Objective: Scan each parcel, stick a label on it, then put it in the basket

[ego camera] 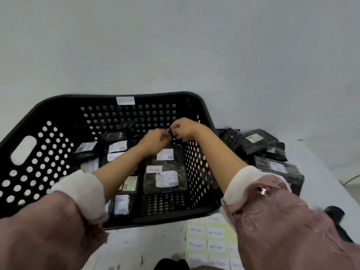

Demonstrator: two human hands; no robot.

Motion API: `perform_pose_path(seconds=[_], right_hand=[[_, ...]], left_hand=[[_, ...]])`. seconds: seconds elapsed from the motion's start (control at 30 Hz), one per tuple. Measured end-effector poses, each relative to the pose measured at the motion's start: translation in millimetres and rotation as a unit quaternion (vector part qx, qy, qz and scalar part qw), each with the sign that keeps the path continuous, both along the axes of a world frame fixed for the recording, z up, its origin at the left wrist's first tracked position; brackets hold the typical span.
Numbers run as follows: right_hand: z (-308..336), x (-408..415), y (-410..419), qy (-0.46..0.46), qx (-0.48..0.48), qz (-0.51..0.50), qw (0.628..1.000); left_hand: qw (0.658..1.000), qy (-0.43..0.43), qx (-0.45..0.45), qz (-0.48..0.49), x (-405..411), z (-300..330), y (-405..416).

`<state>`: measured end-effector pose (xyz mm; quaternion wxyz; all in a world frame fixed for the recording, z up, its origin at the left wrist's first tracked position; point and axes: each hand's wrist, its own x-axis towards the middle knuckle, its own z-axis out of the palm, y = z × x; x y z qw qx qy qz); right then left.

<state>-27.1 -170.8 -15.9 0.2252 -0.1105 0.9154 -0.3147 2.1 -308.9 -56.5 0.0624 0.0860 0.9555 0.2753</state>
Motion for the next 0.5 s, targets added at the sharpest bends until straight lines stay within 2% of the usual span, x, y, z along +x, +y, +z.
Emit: perform_pose_path(seconds=[0.1,0.2,0.33,0.5], right_hand=[[40.4,17.7,38.0,0.035,-0.167,-0.069,0.983],[67.8,38.2,89.8,0.049,-0.277,-0.116,0.953],[70.4,59.8,172.3,0.064,-0.268,-0.173,0.946],[24.3,76.3,262.0,0.032,-0.232,-0.262,0.936]], left_hand=[[0.984,0.088,0.148,0.046,4.5,43.7,34.8],[0.958,0.114,0.256,0.062,13.9,72.7,79.3],[0.947,0.078,0.31,0.018,32.8,84.1,143.7],[0.958,0.007,0.284,-0.041,45.0,58.9,211.1]])
